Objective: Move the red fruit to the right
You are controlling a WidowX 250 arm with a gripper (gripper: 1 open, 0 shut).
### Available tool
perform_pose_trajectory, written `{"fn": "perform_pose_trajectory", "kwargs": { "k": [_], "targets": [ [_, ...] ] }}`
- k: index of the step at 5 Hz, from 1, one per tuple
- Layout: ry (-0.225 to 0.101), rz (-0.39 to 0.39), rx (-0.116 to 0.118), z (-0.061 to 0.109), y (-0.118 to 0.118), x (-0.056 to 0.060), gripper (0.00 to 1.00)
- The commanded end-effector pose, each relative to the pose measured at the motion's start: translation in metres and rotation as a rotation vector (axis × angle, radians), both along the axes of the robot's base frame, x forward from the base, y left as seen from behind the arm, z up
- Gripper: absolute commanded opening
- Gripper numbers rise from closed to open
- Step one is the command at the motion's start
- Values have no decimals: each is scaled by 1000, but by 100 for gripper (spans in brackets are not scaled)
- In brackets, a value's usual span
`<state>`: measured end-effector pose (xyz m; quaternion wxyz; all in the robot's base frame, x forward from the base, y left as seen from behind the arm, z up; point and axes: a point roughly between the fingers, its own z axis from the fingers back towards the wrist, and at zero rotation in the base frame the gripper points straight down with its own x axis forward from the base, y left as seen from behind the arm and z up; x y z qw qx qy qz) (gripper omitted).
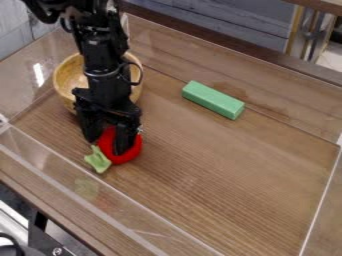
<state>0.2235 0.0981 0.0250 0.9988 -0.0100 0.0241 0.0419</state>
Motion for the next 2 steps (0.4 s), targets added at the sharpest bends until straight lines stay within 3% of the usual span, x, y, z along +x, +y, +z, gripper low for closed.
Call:
{"fn": "perform_pose_trajectory", "kwargs": {
  "k": [1,2],
  "targets": [
    [-35,41,13,5,19,4,100],
    [-29,17,10,-1,28,-5,100]
  ]
}}
